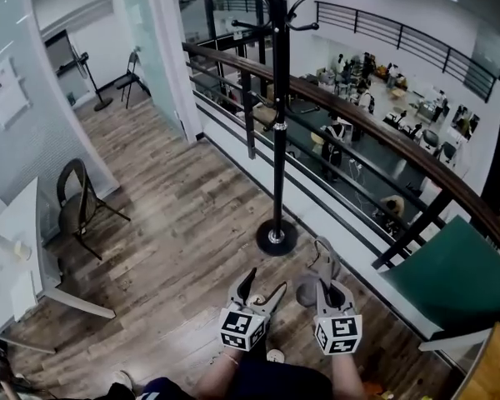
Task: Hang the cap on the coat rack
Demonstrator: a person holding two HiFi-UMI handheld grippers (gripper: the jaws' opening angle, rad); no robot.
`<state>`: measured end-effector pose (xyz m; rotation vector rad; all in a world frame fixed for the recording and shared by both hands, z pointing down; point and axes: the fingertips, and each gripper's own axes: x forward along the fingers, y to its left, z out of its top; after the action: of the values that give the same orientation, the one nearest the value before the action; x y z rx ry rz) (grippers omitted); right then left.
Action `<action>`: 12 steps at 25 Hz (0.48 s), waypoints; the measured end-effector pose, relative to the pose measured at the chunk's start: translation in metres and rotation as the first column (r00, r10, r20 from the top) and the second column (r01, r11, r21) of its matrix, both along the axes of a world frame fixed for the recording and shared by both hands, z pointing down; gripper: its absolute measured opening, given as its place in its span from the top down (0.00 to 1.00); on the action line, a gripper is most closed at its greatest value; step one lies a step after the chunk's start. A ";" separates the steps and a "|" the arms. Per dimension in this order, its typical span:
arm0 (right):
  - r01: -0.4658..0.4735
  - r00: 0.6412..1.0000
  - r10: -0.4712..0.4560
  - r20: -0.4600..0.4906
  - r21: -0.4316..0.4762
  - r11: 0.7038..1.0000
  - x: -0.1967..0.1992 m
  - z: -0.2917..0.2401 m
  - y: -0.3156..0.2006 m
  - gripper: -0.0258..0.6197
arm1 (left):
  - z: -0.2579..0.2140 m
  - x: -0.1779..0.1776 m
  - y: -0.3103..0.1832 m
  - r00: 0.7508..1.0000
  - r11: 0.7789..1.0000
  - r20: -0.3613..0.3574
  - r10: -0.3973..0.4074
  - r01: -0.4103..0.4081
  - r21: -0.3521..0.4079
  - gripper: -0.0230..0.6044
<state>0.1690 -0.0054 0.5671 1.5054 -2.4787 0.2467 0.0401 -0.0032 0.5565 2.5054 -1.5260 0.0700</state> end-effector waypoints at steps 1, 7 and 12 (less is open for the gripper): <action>-0.006 1.000 0.006 -0.003 -0.003 1.000 0.002 0.000 -0.006 0.91 | 0.000 0.002 -0.007 1.000 1.000 0.000 0.005 -0.005 -0.001 0.43; -0.039 0.999 0.039 -0.014 -0.010 0.999 -0.001 0.000 -0.066 0.91 | -0.005 -0.006 -0.071 1.000 1.000 -0.003 0.018 -0.018 0.005 0.43; -0.051 0.999 0.051 -0.003 -0.018 0.999 -0.015 0.004 -0.125 0.91 | -0.003 -0.017 -0.133 0.997 0.997 -0.017 0.072 -0.072 -0.018 0.43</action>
<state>0.1545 -0.1304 0.5708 1.5625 -2.4316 0.2743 0.0228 -0.1358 0.5540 2.5391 -1.4221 0.0740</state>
